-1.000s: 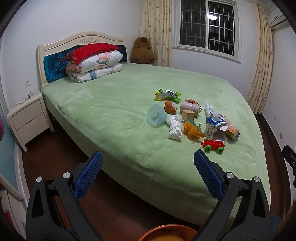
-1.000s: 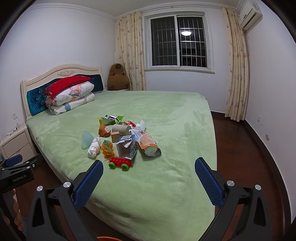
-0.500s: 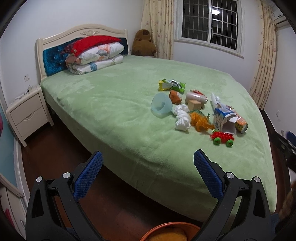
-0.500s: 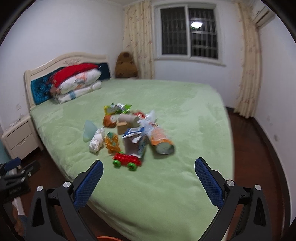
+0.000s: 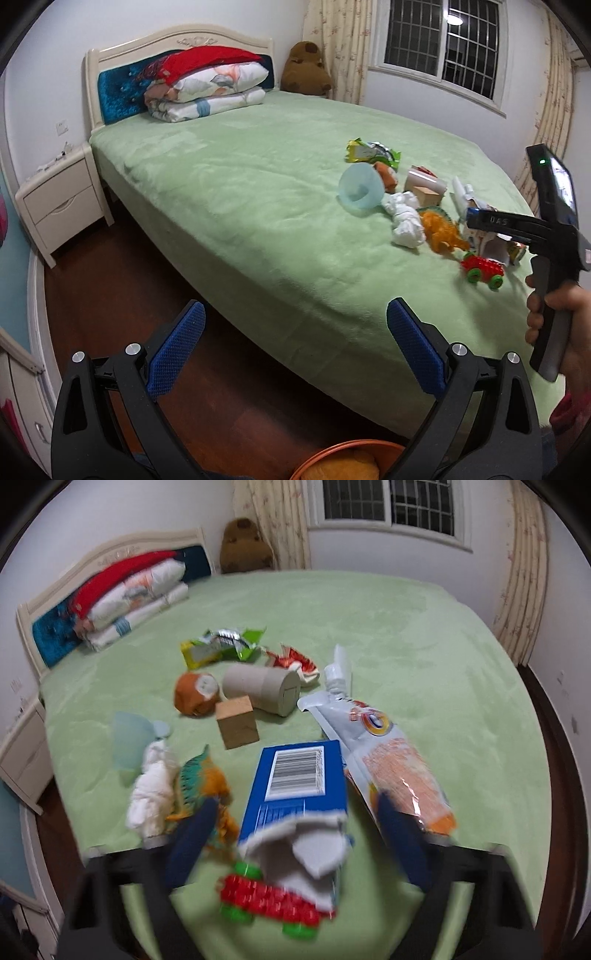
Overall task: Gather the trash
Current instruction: 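Grasp the torn blue milk carton with the right tool, then grasp the white tissue with the left tool while the right tool holds the carton, then carry both items to the orange bucket and open both tools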
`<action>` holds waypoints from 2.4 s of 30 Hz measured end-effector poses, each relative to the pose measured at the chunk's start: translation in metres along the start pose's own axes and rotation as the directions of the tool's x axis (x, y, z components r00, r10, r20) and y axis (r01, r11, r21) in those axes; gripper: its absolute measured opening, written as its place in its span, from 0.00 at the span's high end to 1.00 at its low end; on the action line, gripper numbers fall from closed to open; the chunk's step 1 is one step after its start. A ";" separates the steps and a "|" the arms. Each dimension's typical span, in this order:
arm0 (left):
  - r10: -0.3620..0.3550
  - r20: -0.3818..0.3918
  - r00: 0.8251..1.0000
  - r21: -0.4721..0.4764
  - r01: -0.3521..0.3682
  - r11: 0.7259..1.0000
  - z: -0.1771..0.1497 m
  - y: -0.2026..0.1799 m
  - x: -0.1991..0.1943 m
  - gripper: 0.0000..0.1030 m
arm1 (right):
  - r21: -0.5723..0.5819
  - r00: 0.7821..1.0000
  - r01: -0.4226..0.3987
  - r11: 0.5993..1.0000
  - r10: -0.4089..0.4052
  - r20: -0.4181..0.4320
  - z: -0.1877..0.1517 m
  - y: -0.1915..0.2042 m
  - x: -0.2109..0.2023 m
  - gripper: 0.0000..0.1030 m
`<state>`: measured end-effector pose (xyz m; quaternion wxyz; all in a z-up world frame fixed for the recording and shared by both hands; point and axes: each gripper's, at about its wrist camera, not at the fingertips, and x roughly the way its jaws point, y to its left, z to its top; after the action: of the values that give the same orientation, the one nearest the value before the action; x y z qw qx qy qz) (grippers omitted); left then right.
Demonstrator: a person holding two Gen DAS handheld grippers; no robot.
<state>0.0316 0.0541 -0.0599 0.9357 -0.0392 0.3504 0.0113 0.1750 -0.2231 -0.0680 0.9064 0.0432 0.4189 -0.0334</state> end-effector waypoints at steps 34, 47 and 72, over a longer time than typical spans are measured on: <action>-0.116 -0.162 0.980 0.144 0.140 0.980 0.072 -0.111 0.151 0.09 | -0.035 0.924 -0.235 0.971 0.234 0.302 -0.062 -0.064 -0.194 0.53; -0.138 -0.203 0.969 0.214 0.181 0.960 0.074 -0.130 0.144 0.71 | -0.011 0.924 -0.247 0.969 0.238 0.300 -0.071 -0.068 -0.195 0.53; -0.252 -0.026 0.967 0.286 0.249 0.925 0.037 -0.087 -0.035 0.71 | -0.089 0.931 -0.215 0.973 0.232 0.283 -0.112 -0.052 -0.216 0.53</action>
<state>0.0342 -0.0290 -0.0034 0.9272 0.0523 0.3350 -0.1590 -0.0547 -0.2575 0.0220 0.9569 0.0598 0.2739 0.0757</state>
